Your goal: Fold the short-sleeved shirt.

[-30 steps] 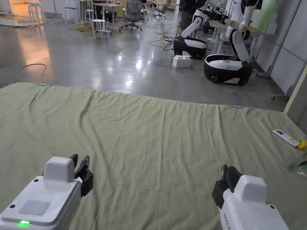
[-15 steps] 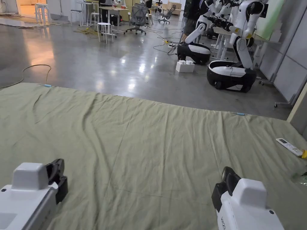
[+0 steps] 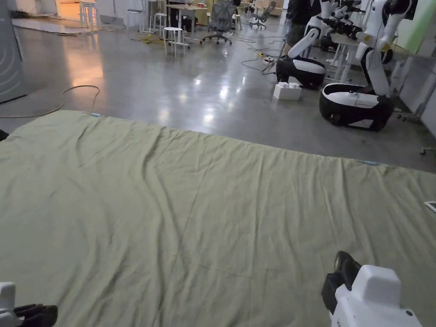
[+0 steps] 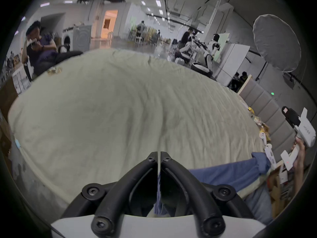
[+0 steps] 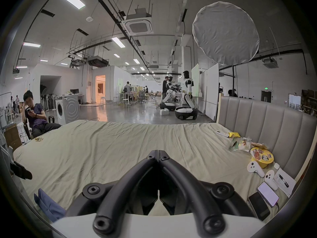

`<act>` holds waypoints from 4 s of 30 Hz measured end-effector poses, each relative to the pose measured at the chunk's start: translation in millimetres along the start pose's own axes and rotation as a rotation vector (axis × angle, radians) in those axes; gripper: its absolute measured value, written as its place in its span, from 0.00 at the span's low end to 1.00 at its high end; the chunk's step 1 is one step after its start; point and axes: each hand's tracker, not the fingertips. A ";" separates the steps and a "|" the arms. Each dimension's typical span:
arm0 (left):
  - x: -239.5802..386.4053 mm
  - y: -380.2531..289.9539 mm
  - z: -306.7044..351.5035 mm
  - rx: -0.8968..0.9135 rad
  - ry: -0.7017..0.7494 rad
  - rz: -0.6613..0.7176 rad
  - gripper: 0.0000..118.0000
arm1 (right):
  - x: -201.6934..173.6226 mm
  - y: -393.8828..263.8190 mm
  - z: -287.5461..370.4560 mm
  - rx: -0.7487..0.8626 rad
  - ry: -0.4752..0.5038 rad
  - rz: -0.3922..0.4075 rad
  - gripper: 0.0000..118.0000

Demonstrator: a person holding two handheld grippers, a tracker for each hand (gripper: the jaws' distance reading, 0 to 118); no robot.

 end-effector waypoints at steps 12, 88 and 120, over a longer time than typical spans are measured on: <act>-23.8 -23.1 -35.3 -0.255 -0.303 0.338 0.54 | 4.4 -6.5 -6.3 -0.057 0.006 0.006 0.01; 240.2 -50.8 -94.5 -0.403 -0.297 0.236 0.15 | 23.3 -31.6 2.0 -0.149 0.009 -0.088 0.01; 268.5 -67.0 -65.1 -0.409 -0.275 0.004 0.15 | 32.9 -44.6 9.2 -0.184 -0.004 -0.109 0.01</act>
